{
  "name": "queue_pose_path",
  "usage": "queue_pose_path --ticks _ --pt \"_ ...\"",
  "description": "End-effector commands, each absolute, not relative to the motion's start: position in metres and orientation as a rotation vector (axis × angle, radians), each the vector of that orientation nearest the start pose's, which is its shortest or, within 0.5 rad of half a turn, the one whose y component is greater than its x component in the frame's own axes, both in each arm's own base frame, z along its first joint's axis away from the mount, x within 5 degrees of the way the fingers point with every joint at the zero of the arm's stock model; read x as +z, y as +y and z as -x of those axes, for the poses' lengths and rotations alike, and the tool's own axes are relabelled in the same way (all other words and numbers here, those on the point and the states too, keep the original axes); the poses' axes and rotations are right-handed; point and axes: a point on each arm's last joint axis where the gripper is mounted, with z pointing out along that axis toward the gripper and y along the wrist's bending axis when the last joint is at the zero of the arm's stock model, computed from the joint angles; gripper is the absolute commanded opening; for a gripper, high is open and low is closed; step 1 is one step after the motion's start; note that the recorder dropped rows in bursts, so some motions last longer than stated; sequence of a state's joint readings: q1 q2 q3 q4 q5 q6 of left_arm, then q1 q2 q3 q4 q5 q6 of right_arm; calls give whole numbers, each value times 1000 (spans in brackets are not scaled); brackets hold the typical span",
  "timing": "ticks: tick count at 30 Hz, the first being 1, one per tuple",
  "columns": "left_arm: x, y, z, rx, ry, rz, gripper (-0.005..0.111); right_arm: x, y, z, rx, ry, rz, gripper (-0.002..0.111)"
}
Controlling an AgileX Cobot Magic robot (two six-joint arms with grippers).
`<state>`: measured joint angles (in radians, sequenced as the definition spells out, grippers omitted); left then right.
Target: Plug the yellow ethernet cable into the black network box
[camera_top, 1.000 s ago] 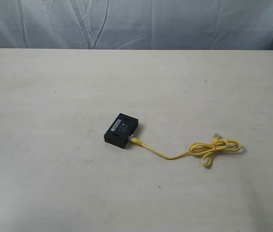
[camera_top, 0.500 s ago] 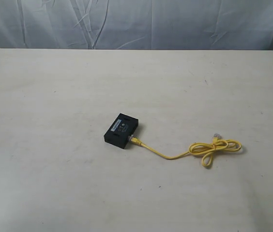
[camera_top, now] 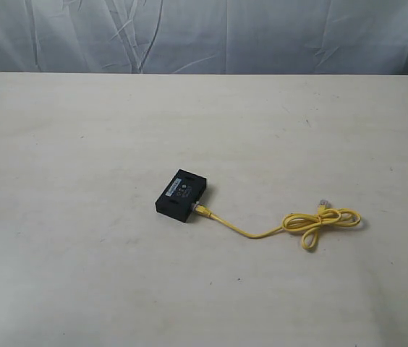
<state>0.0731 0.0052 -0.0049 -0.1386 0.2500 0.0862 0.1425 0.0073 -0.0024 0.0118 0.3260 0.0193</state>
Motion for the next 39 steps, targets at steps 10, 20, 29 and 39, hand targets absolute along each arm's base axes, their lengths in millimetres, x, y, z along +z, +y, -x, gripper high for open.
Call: queue_pose_path --ticks 10,20,29,39 --pt "192 3 -55 45 1714 63 0 185 8 -54 125 1798 102 0" --pt "192 3 -55 45 1714 63 0 185 8 -54 125 1798 102 0" --pt "192 3 -55 45 1714 63 0 185 8 -54 126 1798 101 0" --pt "192 3 -55 45 1714 63 0 184 8 -53 121 1804 105 0"
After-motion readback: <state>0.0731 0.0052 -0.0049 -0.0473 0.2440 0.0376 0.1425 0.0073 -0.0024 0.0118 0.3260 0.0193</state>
